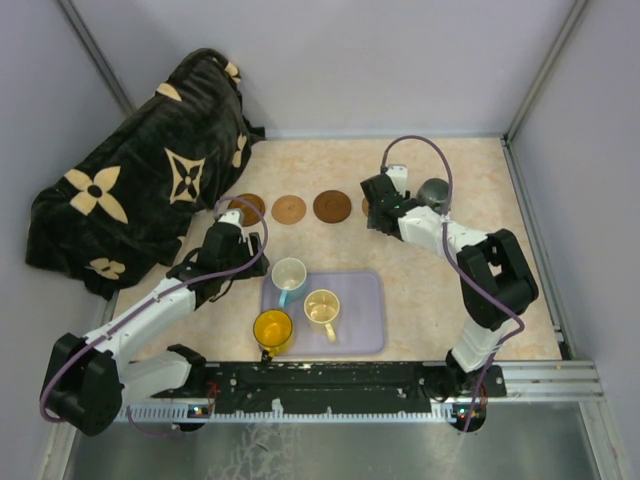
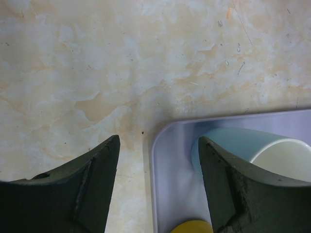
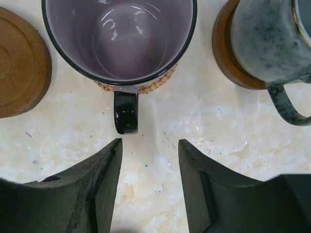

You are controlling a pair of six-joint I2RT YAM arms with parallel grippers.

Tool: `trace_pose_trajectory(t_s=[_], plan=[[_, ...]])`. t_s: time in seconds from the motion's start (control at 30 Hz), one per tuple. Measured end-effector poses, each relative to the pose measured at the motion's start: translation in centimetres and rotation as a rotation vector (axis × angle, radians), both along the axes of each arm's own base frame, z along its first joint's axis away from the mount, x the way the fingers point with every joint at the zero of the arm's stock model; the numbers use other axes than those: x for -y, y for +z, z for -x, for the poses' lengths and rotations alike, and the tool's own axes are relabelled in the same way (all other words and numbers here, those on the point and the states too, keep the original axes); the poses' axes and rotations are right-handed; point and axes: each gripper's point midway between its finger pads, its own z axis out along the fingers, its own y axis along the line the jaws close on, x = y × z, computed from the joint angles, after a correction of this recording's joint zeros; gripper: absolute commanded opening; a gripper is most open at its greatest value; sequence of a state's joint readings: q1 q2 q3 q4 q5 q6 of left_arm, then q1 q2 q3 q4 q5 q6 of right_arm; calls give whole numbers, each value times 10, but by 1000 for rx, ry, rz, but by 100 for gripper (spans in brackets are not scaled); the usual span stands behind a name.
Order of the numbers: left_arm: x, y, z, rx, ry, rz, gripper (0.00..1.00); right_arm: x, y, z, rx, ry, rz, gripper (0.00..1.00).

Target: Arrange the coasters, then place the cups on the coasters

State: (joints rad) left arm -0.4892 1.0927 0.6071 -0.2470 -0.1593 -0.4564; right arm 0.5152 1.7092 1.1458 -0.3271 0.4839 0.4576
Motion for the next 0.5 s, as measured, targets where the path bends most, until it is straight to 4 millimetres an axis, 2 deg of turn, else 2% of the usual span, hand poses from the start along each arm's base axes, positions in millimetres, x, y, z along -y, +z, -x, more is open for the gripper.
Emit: trace_pose_trajectory(t_s=[0.5], plan=[[1, 0, 1, -3, -5, 5, 72, 6, -1, 3, -9, -21, 22, 50]])
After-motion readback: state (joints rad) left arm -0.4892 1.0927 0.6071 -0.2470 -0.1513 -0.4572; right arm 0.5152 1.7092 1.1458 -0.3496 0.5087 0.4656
